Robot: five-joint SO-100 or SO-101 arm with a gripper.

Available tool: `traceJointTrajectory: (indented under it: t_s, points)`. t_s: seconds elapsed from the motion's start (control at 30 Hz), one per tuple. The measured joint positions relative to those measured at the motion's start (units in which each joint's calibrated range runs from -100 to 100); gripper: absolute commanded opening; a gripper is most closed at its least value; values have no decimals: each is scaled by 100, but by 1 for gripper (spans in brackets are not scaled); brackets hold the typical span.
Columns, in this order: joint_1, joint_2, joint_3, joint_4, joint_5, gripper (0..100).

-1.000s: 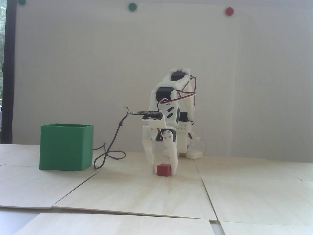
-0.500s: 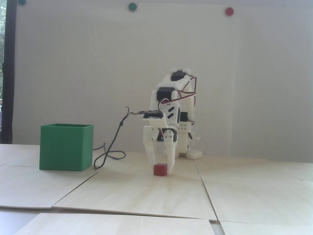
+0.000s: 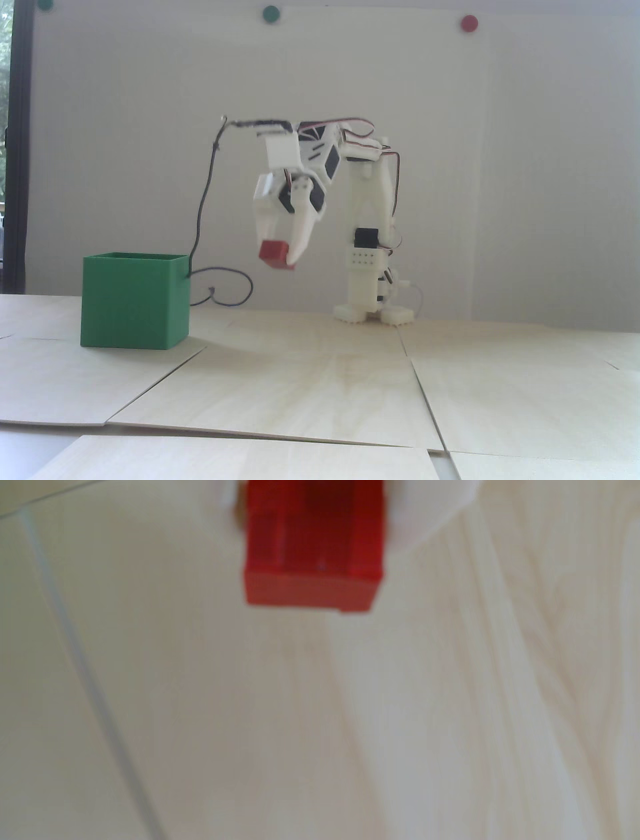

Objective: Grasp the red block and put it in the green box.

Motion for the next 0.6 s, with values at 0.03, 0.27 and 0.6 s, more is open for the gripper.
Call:
traceJointTrajectory:
  t_s: [0.03,0.27,0.6]
  points:
    - [84,-208,0,0,0,2]
    - [1070,-971,-9,8,154,2]
    - [2575,-980,-9,8,432,2]
